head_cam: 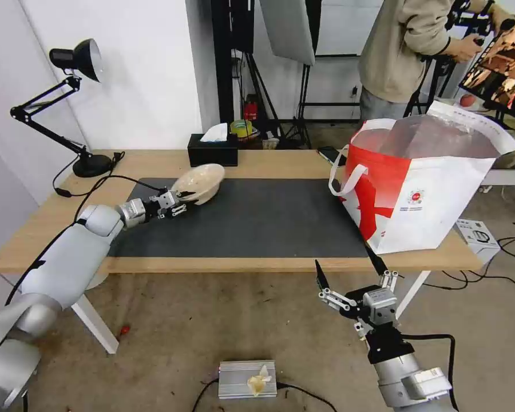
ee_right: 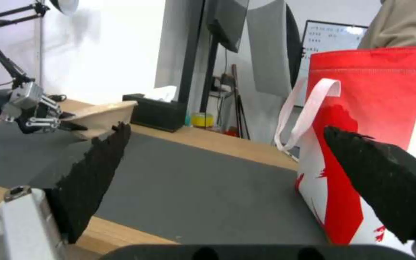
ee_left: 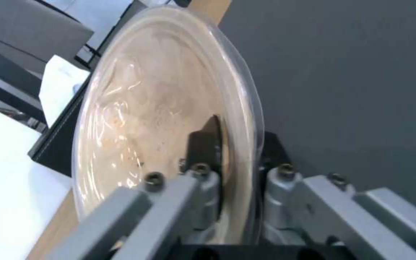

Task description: Pick up the trash from the table and place it into the takeout bag.

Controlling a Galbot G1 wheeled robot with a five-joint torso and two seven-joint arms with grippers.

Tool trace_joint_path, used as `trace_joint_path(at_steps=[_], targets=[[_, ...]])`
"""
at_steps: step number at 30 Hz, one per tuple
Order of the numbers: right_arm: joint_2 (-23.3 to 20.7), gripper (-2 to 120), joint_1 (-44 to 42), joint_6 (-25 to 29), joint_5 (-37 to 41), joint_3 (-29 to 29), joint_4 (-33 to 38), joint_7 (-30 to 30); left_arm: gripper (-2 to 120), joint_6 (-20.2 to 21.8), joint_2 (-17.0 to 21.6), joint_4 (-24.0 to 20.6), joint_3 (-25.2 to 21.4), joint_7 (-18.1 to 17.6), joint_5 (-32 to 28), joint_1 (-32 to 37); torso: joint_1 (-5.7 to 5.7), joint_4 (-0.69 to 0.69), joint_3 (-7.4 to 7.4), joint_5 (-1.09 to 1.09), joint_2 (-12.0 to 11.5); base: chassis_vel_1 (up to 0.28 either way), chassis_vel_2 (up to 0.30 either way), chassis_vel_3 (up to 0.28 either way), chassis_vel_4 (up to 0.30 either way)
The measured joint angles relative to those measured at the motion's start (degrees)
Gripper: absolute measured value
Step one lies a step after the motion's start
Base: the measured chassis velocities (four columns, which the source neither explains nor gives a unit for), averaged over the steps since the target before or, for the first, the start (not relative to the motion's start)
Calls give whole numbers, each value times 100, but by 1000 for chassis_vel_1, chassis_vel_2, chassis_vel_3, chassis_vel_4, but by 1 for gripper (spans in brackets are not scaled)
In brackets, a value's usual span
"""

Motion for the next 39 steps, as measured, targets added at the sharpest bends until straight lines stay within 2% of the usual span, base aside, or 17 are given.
trace_joint_path(at_steps=[2, 27, 33, 36, 37, 39], targets=[[0, 100, 0, 0, 0, 0, 0, 0, 1, -4, -2, -3, -6, -1, -3, 9, 0, 0, 0, 0, 0, 0, 0, 0, 0], [0, 100, 0, 0, 0, 0, 0, 0, 1, -9, 56, -291, -47, 24, -109, 154, 0, 0, 0, 0, 0, 0, 0, 0, 0], [0, 100, 0, 0, 0, 0, 0, 0, 1, 16, 190, -612, -44, 18, -293, 288, 0, 0, 0, -1, 0, 0, 0, 0, 0], [0, 100, 0, 0, 0, 0, 0, 0, 1, 79, 428, -1130, -30, -20, -509, 465, 0, 0, 0, -1, 0, 0, 0, 0, 0], [0, 100, 0, 0, 0, 0, 0, 0, 1, 79, 428, -1130, -30, -20, -509, 465, 0, 0, 0, -1, 0, 0, 0, 0, 0], [0, 100, 0, 0, 0, 0, 0, 0, 1, 208, 643, -1588, -5, -129, -692, 613, 0, 0, 0, -1, 0, 0, 0, 0, 0]])
